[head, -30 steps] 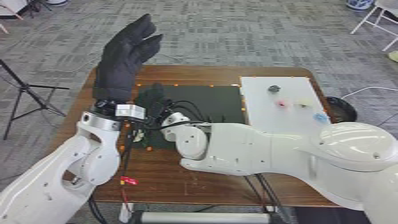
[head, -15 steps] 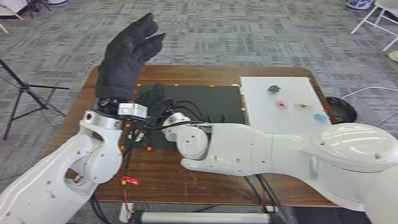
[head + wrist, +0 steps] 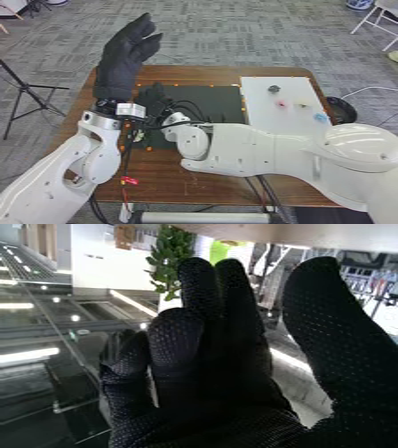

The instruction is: Arrange flowers

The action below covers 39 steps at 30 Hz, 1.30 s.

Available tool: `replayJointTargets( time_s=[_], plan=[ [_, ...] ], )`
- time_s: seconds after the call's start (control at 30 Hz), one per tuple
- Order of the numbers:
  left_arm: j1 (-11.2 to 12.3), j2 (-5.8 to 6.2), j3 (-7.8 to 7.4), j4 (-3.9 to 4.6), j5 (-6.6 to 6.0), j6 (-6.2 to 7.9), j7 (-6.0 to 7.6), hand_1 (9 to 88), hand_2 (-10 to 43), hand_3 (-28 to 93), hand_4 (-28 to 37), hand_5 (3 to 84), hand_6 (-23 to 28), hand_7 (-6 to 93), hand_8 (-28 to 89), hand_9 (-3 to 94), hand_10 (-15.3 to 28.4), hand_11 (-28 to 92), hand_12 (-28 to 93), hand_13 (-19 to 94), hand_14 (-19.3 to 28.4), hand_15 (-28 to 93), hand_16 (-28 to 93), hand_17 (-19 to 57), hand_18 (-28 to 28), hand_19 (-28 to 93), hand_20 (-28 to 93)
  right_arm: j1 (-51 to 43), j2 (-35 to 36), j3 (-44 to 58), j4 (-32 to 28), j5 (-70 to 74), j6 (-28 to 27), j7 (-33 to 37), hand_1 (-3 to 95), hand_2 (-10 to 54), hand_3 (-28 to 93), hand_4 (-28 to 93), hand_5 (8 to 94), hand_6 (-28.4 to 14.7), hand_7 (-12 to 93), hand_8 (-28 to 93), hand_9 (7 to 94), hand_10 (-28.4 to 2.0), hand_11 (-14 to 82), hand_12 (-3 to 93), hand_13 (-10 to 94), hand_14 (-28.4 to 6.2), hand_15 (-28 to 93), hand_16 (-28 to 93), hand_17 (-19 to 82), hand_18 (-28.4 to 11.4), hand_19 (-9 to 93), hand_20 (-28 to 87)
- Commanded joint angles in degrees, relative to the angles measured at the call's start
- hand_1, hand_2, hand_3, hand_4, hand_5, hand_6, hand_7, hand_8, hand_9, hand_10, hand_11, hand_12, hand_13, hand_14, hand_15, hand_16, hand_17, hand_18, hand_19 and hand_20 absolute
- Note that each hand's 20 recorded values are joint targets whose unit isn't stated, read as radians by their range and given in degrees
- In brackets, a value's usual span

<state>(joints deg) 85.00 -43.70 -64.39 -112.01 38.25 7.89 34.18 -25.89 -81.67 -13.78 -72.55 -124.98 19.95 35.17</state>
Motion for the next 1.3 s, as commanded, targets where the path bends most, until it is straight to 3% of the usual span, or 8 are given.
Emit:
replayJointTargets(
  time_s=[0.03, 0.17, 0.43, 0.5, 0.77, 1.1, 1.3],
  plan=[
    [1.64, -0.78, -1.35, -0.29, 0.08, -0.77, 0.1, 25.1, -0.9, 67, -25.1, 33.5, 3.4, 15.2, -7, 25.5, 12.3, 19, 19, 21, 14.7, 27, 6, -9.7, 20.4, 38, 12, -0.6, 4.19, 3.67, -0.89, 0.38, -4.34, 2.44, 35.7, -9.5, 89, -25, 49.6, -2.7, 29, -14, 54.2, -11.7, 31.5, 24.2, 53, -10.6, 81, 35, 28, -20.3, 89, 58],
    [2.85, -0.42, -2.16, -0.94, -0.05, 0.01, 0.1, 25.0, -0.9, 68, -25.2, 33.4, 3.3, 15.4, -7, 25.5, 12.3, 19, 19, 21, 14.7, 27, 6, -9.6, 20.3, 38, 12, -1.99, 5.53, 7.06, -0.5, 2.18, -10.11, 2.58, 43.7, -9.5, 90, -20, 47.8, -4.8, 23, -13, 51.6, -11.5, 23.3, 20.5, 54, -8.8, 78, 39, 28, -20.4, 89, 57],
    [1.45, -0.66, -0.91, -0.42, 0.07, 0.66, -0.11, 25.0, -0.8, 68, -25.2, 33.4, 3.4, 15.3, -7, 25.6, 12.1, 19, 20, 21, 14.6, 27, 6, -9.6, 20.3, 38, 12, -3.82, 5.54, 11.91, 1.99, 6.01, -21.06, -0.87, 49.4, -9.5, 93, -19, 44.1, -4.8, 19, -12, 49.6, -9.4, 11.8, 13.0, 56, -7.6, 81, 36, 28, -20.3, 90, 55],
    [1.34, -0.56, -0.81, -0.46, 0.0, 1.01, -0.06, 25.0, -0.8, 68, -25.2, 33.4, 3.4, 15.2, -7, 25.6, 12.0, 19, 20, 21, 14.5, 27, 6, -9.6, 20.3, 38, 12, -4.03, 5.46, 12.33, 2.1, 6.1, -21.76, -1.8, 50.4, -9.5, 93, -16, 43.5, -4.8, 19, -12, 49.1, -8.8, 11.3, 11.5, 57, -7.5, 82, 36, 28, -21.3, 93, 48],
    [0.49, -0.94, -0.04, 0.02, -0.09, 1.47, -0.07, 25.0, -0.8, 67, -24.8, 33.4, 3.3, 15.3, -7, 25.4, 11.9, 19, 20, 21, 14.5, 27, 6, -9.5, 20.2, 38, 12, -3.94, 6.5, 11.52, 1.2, 6.08, -19.51, -8.16, 50.3, -9.5, 93, -15, 45.5, -2.2, 22, -13, 52.3, -6.9, 12.0, 10.8, 58, -7.4, 83, 36, 28, -21.8, 93, 48],
    [0.07, -1.7, 0.09, 0.71, -0.07, 0.65, -0.1, 25.1, -0.8, 67, -24.6, 33.4, 3.4, 15.1, -7, 25.3, 12.0, 19, 20, 21, 14.4, 27, 6, -9.5, 20.2, 38, 12, -4.56, 7.52, 12.45, 0.19, 5.96, -19.67, -12.57, 50.1, -9.5, 93, -17, 46.0, -1.1, 23, -15, 53.4, -6.8, 12.2, 11.3, 58, -7.2, 83, 36, 29, -21.1, 93, 49],
    [0.88, -1.59, -0.58, 0.48, -0.13, 0.27, 0.1, 25.1, -0.8, 67, -24.5, 33.4, 3.3, 15.2, -7, 25.3, 11.9, 19, 20, 21, 14.5, 27, 6, -9.5, 20.2, 38, 12, -4.57, 8.28, 12.17, -0.29, 6.2, -19.23, -13.58, 49.8, -9.5, 93, -17, 46.5, -0.9, 24, -15, 53.9, -6.7, 12.3, 11.4, 58, -7.1, 83, 36, 29, -20.9, 93, 49]
  ],
)
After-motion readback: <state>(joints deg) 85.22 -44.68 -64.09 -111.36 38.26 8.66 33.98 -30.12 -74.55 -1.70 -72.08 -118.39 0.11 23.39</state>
